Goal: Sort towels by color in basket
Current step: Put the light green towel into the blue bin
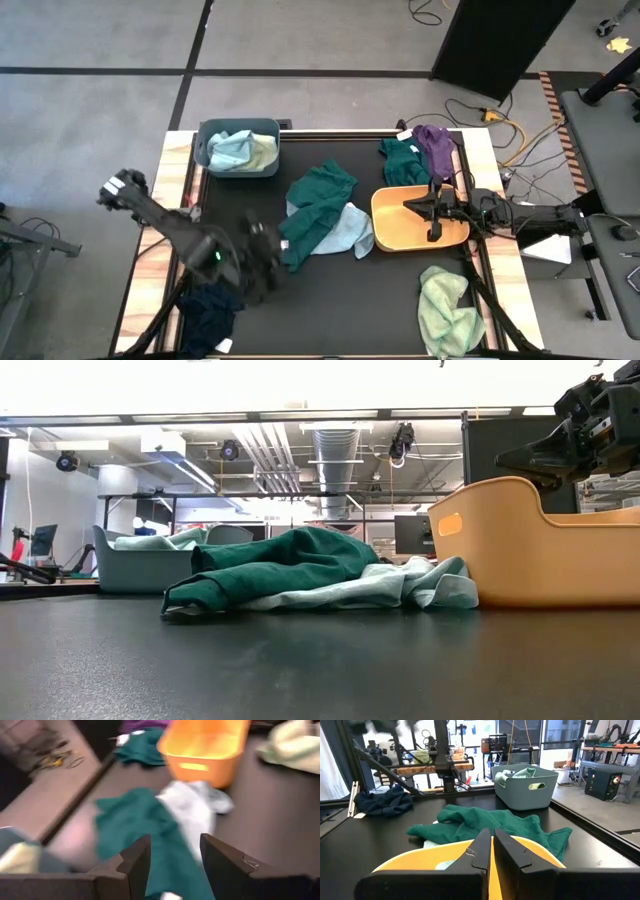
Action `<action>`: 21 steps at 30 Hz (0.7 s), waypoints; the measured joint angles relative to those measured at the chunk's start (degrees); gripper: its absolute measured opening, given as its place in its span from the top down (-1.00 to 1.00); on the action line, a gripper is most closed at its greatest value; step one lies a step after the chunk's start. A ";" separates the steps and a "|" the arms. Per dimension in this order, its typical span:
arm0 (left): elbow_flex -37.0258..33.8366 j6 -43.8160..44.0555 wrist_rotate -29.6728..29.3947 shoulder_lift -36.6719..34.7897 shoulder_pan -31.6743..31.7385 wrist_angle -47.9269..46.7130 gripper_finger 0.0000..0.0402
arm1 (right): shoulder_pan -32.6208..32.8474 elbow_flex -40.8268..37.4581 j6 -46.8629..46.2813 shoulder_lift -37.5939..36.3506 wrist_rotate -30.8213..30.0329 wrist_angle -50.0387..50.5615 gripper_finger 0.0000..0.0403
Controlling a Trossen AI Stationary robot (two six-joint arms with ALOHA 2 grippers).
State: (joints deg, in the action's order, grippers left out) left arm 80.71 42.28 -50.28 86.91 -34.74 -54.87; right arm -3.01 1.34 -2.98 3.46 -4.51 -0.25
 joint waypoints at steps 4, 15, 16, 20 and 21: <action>-4.59 -3.72 1.76 5.79 -2.44 15.86 0.23 | -0.02 0.00 0.02 0.00 -0.01 0.00 0.94; -7.30 -22.62 18.30 22.39 -0.51 58.80 0.23 | -0.02 -0.02 7.74 0.01 -0.65 -3.56 0.94; -6.94 -22.71 18.29 23.53 -0.39 59.29 0.23 | -0.01 -0.02 8.99 -0.02 -0.62 -4.03 0.94; -6.01 -22.03 18.31 26.42 0.07 60.00 0.23 | -0.02 -0.02 8.51 0.02 -0.61 -4.86 0.94; -5.80 -21.78 18.27 26.94 0.15 60.60 0.23 | 0.00 -0.02 7.35 0.02 -0.70 -5.38 0.94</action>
State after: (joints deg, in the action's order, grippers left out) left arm 74.92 20.49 -32.01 113.85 -34.59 5.73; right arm -3.01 1.32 4.37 3.48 -5.21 -5.63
